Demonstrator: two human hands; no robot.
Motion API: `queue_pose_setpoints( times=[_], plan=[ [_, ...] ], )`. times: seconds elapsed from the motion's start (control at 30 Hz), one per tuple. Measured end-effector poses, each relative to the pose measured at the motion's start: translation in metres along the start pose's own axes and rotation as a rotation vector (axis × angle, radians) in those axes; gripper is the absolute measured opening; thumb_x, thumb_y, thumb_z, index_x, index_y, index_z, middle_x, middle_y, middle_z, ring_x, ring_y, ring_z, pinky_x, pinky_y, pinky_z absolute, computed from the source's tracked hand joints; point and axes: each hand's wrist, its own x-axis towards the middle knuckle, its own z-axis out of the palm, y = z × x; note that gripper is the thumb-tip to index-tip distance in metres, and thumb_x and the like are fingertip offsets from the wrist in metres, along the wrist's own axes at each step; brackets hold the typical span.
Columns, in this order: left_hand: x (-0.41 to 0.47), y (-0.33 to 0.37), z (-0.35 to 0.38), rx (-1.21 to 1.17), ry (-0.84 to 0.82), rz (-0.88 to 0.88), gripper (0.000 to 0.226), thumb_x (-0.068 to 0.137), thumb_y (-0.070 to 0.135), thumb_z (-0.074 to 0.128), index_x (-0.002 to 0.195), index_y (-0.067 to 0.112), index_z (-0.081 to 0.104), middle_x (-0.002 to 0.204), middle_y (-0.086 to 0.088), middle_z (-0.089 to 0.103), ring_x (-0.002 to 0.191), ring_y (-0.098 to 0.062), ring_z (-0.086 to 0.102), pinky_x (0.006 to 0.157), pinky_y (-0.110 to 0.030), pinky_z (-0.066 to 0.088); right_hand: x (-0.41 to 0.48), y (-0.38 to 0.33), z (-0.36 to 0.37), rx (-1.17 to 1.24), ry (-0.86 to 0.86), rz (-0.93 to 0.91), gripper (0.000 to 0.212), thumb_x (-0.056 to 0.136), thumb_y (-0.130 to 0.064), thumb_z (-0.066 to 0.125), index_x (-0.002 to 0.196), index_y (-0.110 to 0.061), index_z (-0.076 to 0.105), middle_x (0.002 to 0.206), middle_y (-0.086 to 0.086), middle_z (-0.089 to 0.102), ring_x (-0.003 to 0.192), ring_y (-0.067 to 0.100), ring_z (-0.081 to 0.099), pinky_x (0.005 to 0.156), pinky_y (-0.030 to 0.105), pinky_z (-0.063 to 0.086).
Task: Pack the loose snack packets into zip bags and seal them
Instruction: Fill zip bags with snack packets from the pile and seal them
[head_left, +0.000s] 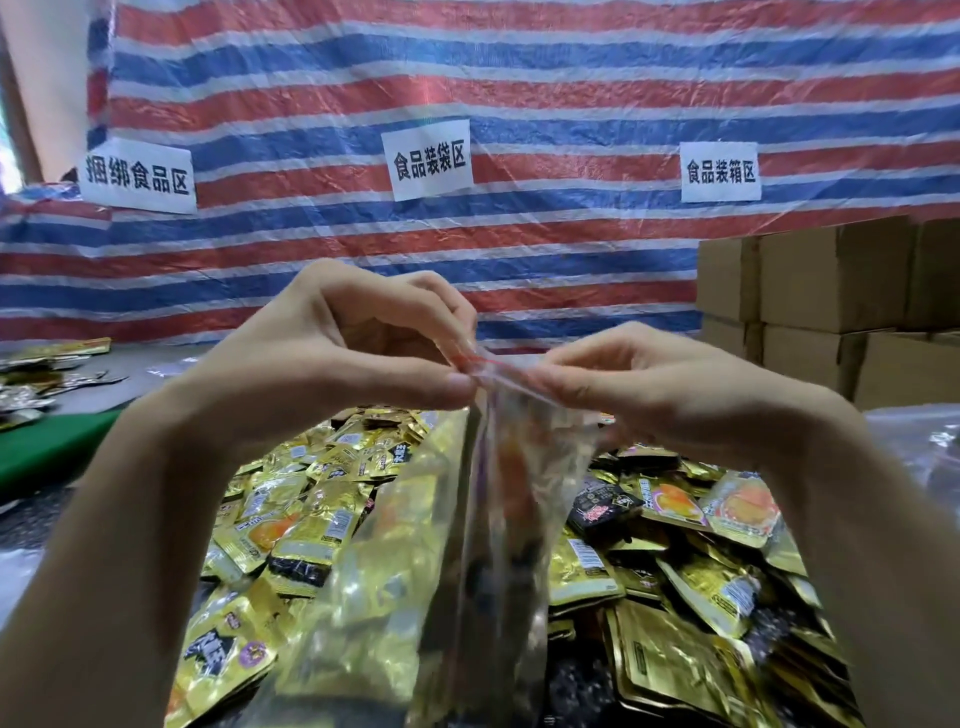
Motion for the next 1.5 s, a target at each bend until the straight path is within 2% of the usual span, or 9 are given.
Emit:
queue_pose_setpoints(
  times=[0.23, 0.33, 0.43, 0.57, 0.67, 0.83, 1.07, 1.37, 1.5],
  plan=[
    [-0.001, 0.001, -0.002, 0.074, 0.003, -0.029, 0.015, 0.067, 0.011, 0.084, 0.081, 0.013, 0.078, 0.087, -0.007, 0.063, 0.081, -0.018, 0.059, 0.068, -0.019, 0.048, -0.013, -0.016, -0.003, -0.167, -0.106, 0.054, 0.063, 0.071, -0.07, 0.06, 0.109, -0.024, 0.077, 0.11, -0.009, 0.076, 0.102, 0.015, 0.073, 0.086, 0.028, 0.059],
    [-0.002, 0.0, -0.007, 0.096, 0.021, -0.031, 0.017, 0.069, 0.017, 0.08, 0.085, 0.012, 0.078, 0.084, -0.013, 0.063, 0.08, -0.021, 0.058, 0.069, -0.022, 0.049, -0.02, -0.015, -0.014, -0.209, -0.14, 0.101, 0.036, 0.078, -0.046, 0.074, 0.101, -0.018, 0.079, 0.099, 0.002, 0.078, 0.092, 0.016, 0.074, 0.08, 0.021, 0.057],
    [-0.005, -0.001, -0.015, 0.176, 0.065, -0.066, 0.025, 0.071, 0.018, 0.088, 0.094, 0.012, 0.078, 0.078, -0.012, 0.062, 0.075, -0.02, 0.058, 0.066, -0.022, 0.05, -0.024, -0.013, -0.025, -0.219, -0.08, 0.12, 0.02, 0.074, -0.02, 0.079, 0.091, -0.01, 0.081, 0.09, 0.015, 0.077, 0.083, 0.027, 0.074, 0.074, 0.025, 0.058],
    [-0.01, -0.002, -0.026, 0.224, 0.168, -0.137, 0.043, 0.059, 0.013, 0.084, 0.1, 0.019, 0.076, 0.082, -0.001, 0.069, 0.069, -0.018, 0.062, 0.069, -0.019, 0.055, -0.025, -0.014, -0.027, -0.217, 0.002, 0.056, 0.028, 0.066, -0.029, 0.081, 0.089, -0.013, 0.081, 0.086, 0.019, 0.075, 0.076, 0.029, 0.07, 0.069, 0.029, 0.058],
    [-0.012, -0.004, -0.03, 0.24, 0.174, -0.266, 0.047, 0.055, 0.023, 0.085, 0.101, 0.025, 0.076, 0.101, -0.002, 0.074, 0.071, -0.018, 0.07, 0.068, -0.024, 0.059, -0.023, -0.014, -0.027, -0.158, 0.06, -0.004, 0.03, 0.065, -0.018, 0.083, 0.095, -0.015, 0.079, 0.081, 0.018, 0.073, 0.069, 0.029, 0.068, 0.064, 0.03, 0.058],
    [-0.013, -0.007, -0.031, 0.221, 0.1, -0.446, 0.025, 0.066, 0.026, 0.079, 0.085, 0.01, 0.079, 0.08, -0.017, 0.074, 0.068, -0.025, 0.072, 0.059, -0.022, 0.056, -0.025, -0.012, -0.03, -0.148, 0.109, 0.02, 0.043, 0.063, -0.006, 0.081, 0.106, -0.007, 0.075, 0.078, 0.016, 0.073, 0.065, 0.023, 0.068, 0.062, 0.025, 0.056],
    [-0.012, -0.014, -0.028, 0.282, -0.075, -0.577, 0.02, 0.077, 0.028, 0.074, 0.09, 0.015, 0.079, 0.079, -0.008, 0.073, 0.066, -0.017, 0.067, 0.06, -0.022, 0.055, -0.034, -0.015, -0.035, -0.17, 0.056, 0.123, 0.034, 0.064, -0.024, 0.081, 0.093, -0.006, 0.08, 0.087, 0.02, 0.076, 0.074, 0.024, 0.071, 0.066, 0.024, 0.058],
    [-0.01, -0.013, -0.026, 0.27, -0.098, -0.319, 0.009, 0.08, 0.025, 0.076, 0.083, 0.017, 0.077, 0.076, -0.004, 0.069, 0.067, -0.014, 0.061, 0.062, -0.021, 0.05, -0.037, -0.016, -0.036, -0.208, 0.004, 0.198, 0.024, 0.073, -0.034, 0.077, 0.081, -0.012, 0.076, 0.08, 0.01, 0.07, 0.072, 0.021, 0.063, 0.067, 0.026, 0.053],
    [-0.005, -0.009, -0.02, 0.29, -0.071, -0.209, 0.007, 0.076, 0.022, 0.077, 0.076, 0.015, 0.076, 0.068, -0.001, 0.064, 0.064, -0.01, 0.057, 0.059, -0.016, 0.045, -0.029, -0.023, -0.024, -0.297, 0.031, 0.166, 0.036, 0.073, -0.059, 0.076, 0.095, -0.03, 0.075, 0.096, -0.001, 0.076, 0.087, 0.018, 0.072, 0.076, 0.032, 0.054]
  ],
)
